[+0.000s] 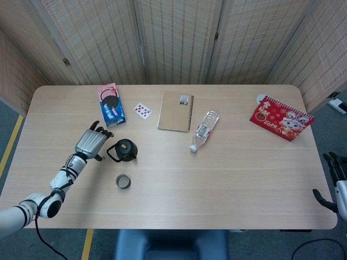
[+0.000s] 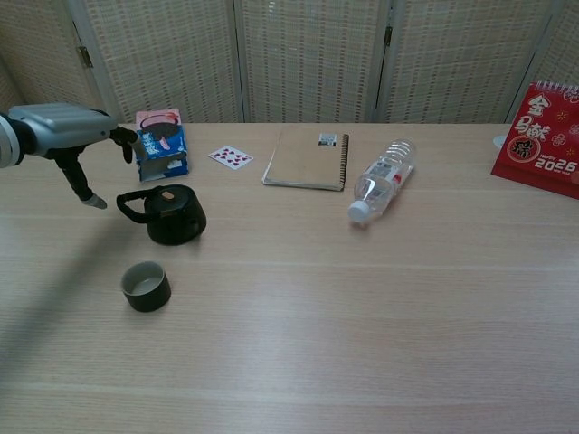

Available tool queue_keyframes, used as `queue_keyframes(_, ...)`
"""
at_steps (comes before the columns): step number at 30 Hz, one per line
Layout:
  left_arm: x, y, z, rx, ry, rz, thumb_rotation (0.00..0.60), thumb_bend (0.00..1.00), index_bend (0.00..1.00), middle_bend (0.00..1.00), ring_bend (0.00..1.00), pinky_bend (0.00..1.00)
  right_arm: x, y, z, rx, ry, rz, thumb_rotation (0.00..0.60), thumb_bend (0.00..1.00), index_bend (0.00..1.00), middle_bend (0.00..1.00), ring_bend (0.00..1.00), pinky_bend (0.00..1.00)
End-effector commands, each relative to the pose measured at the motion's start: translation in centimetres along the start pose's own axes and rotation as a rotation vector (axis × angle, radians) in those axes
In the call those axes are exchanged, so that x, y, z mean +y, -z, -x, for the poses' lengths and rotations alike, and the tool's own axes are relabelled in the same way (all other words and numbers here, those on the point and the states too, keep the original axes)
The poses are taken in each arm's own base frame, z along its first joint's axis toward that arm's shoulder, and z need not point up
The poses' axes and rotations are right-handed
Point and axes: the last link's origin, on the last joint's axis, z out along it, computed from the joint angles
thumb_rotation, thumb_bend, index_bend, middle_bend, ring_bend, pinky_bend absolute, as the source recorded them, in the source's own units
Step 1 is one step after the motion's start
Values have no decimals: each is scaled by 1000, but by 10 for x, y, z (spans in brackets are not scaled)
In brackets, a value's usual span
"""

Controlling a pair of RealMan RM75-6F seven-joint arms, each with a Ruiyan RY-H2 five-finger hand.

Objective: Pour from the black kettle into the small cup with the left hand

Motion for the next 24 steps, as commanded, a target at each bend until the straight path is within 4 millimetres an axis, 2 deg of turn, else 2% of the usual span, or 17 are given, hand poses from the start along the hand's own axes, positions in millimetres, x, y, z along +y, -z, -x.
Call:
queue_keyframes(1,-1,19,4,16,18,66,600,169,324,356,238,0,-2,-1,1,-5,-2,-9,600,290,22,96,211,0)
queue_keyframes(9,4,29,10,24,41,179,600,168,368,365,239,0,-5,0,1,-9,0,-16,600,290,22,109,221,0)
queue_keyframes(24,10,23,19,-22,14,219,600,168,375,380,246,0,-2,7,1,-11,-3,4,600,290,22,119,232,0)
